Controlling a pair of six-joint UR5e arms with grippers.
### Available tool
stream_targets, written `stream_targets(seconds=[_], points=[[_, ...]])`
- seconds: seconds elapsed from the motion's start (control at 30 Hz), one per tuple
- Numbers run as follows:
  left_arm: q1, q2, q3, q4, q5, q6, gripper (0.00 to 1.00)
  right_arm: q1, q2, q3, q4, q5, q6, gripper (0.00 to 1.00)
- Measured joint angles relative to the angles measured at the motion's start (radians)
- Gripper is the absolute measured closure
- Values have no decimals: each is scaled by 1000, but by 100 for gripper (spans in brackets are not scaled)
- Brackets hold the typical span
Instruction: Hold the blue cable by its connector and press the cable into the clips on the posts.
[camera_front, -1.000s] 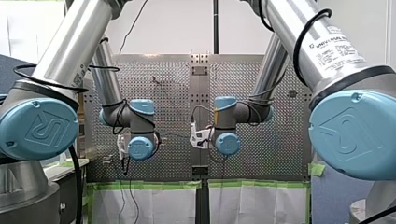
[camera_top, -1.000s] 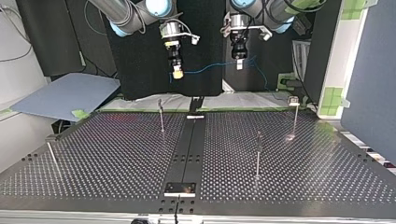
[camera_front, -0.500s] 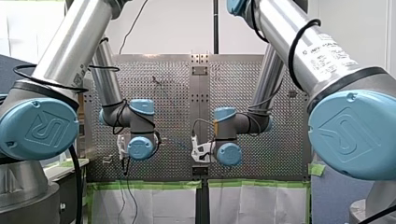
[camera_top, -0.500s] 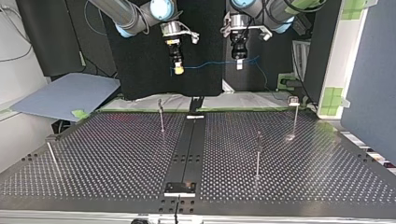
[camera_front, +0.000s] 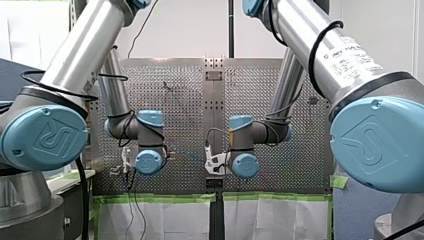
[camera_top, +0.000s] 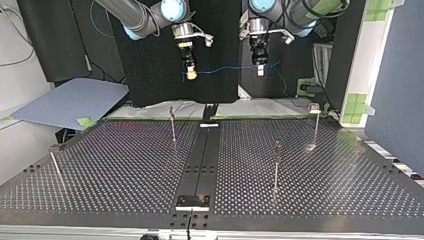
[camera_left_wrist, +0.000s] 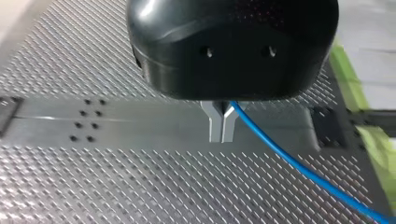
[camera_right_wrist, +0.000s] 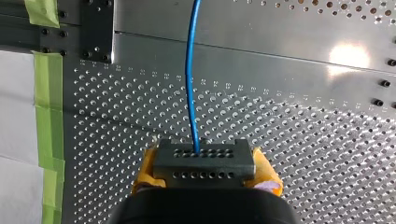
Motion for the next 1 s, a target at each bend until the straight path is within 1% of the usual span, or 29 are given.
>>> stream_targets(seconds=[0.2,0.43,0.53,0.67,0.73,0.77,0.93,1.0], points=[[51,-51,0,2,0,52,99,0,0,0,0,0,0,100],[122,-118,0,2,0,121,99,0,0,0,0,0,0,100],[142,-128,0,2,0,136,99,0,0,0,0,0,0,100],[146,-128,0,2,-3,142,99,0,1,-1,1,1,-1,100],[140,-119,1,0,-13,144,99,-1,2,-8,8,8,-5,100],[138,-114,1,-3,-18,143,99,-1,0,-13,13,13,-5,100],[107,-76,1,-33,-57,136,99,3,-31,-32,51,45,10,100],[92,-61,1,-48,-72,132,99,4,-47,-34,66,51,13,100]])
